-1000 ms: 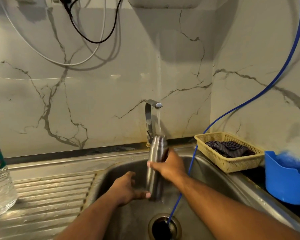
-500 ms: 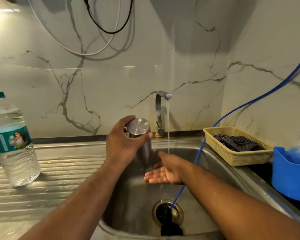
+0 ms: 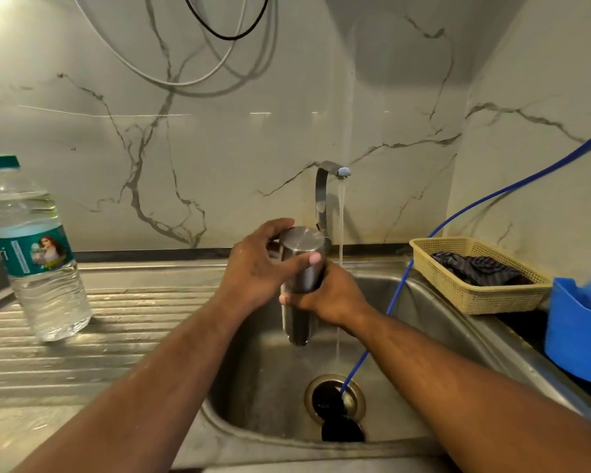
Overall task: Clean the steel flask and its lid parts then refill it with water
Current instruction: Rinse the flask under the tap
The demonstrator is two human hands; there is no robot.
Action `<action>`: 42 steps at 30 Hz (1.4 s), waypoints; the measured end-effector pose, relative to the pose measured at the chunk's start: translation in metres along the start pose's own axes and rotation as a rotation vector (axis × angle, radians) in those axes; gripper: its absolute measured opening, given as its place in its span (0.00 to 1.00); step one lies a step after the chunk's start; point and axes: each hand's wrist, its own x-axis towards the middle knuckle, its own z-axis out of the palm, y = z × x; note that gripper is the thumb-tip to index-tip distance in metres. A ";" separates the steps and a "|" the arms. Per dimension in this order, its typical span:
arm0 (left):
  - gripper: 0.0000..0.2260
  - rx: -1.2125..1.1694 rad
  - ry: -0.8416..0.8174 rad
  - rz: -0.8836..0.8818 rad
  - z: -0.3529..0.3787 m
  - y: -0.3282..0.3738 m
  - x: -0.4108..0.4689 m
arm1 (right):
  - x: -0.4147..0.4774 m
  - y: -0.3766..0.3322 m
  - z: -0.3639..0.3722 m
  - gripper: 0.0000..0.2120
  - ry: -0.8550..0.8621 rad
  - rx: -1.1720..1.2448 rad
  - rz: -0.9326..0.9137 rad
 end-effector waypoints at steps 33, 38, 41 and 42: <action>0.20 0.206 -0.233 -0.226 -0.063 -0.075 -0.033 | -0.031 -0.026 0.018 0.29 0.079 -0.106 0.000; 0.20 0.194 -0.277 -0.224 -0.066 -0.083 -0.031 | -0.025 -0.034 0.004 0.28 0.166 0.036 -0.054; 0.21 0.202 -0.329 -0.189 -0.065 -0.084 -0.036 | -0.029 -0.013 0.015 0.29 0.005 -0.173 0.106; 0.21 0.213 -0.349 -0.173 -0.065 -0.085 -0.037 | -0.027 -0.011 0.014 0.30 0.023 -0.184 0.078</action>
